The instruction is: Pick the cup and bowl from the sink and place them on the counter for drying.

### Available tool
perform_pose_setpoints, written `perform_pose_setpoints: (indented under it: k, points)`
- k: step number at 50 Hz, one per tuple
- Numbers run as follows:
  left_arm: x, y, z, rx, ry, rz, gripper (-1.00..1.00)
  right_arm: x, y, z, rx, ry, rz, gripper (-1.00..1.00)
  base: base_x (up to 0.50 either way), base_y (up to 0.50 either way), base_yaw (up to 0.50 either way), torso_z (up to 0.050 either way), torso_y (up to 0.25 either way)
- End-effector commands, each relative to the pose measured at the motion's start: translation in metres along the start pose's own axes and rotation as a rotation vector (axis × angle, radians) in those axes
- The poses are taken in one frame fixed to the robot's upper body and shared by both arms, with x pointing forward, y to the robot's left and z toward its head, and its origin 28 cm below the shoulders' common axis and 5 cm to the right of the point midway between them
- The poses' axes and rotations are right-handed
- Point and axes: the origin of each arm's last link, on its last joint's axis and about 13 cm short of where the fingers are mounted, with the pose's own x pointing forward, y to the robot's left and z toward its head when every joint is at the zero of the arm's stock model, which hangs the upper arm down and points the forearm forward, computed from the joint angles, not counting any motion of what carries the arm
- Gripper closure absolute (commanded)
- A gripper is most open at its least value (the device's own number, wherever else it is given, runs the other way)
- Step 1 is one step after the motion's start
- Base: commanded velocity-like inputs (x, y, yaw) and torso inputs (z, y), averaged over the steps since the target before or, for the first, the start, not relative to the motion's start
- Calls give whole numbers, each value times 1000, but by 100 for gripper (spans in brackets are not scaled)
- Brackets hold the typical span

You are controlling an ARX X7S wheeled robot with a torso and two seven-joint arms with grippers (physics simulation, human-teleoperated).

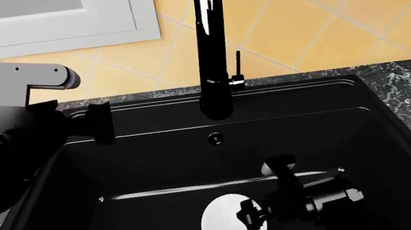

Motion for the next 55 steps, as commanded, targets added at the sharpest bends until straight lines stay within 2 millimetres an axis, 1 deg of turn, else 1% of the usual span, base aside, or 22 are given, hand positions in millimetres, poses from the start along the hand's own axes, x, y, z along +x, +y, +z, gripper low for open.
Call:
perform_pose_setpoints:
  k: [1,2,5,8,12,16,19,20,26,29,32,34,39,42,47,49,53,55]
  points:
    - [0,-1,1,-22,-16,-11,-100,7,-1,-16,25,14,8,-100,0,0,0,0,0]
    - [-1,1,1,-20,-15,-10,-100,7,-1,-17,27,16,9,-100,0,0,0,0,0]
    - [-1,-1,1,-17,-14,-9,-100,9,0,-21,26,25,10,-100,0,0,0,0,0]
    - [-4,4,-1,-19,-12,-9,-100,11,0,-25,32,30,6,-100,0,0,0,0,0]
    - [-2,0,-2,-22,-12,-9,-100,12,1,-28,39,35,-1,-100,0,0,0,0,0]
    - [-3,3,-3,-21,-8,-9,-100,13,1,-29,52,33,-1,-100,0,0,0,0,0]
    - [-3,2,-3,-21,-6,-5,-100,12,1,-27,51,23,-3,-100,0,0,0,0,0]
    - [-3,2,-3,-21,-7,-3,-100,12,1,-26,51,13,-10,100,0,0,0,0,0]
    - [0,0,-4,-22,-10,-3,-100,8,0,-15,72,-41,-30,100,0,0,0,0,0]
    - [-3,4,-5,-26,-9,-5,-100,6,0,-10,79,-67,-26,100,0,0,0,0,0]
    - [-4,5,-3,-26,-11,-4,-100,4,-2,-4,23,-94,-29,100,0,0,0,0,0]
    - [-1,1,-4,-25,-10,-5,-100,2,-2,2,29,-118,-34,100,0,0,0,0,0]
    - [-4,4,-6,-28,-7,-3,-100,-2,-2,12,18,-159,-40,100,0,0,0,0,0]
    - [-3,3,-6,-28,-9,-5,-100,-4,-2,19,0,-192,-49,100,0,0,0,0,0]
    - [-3,3,-8,-31,-8,-5,-100,-2,0,24,-21,-232,-56,100,0,0,0,0,0]
    - [-2,0,-8,-32,-9,-4,-100,-3,0,27,-30,-242,-64,100,0,0,0,0,0]
    - [-3,2,-8,-33,-11,-3,-100,-11,0,33,-68,-251,-91,100,0,0,0,0,0]
    - [-3,0,-7,-34,-15,-5,-100,-21,-1,36,-67,-249,-106,100,0,0,0,0,0]
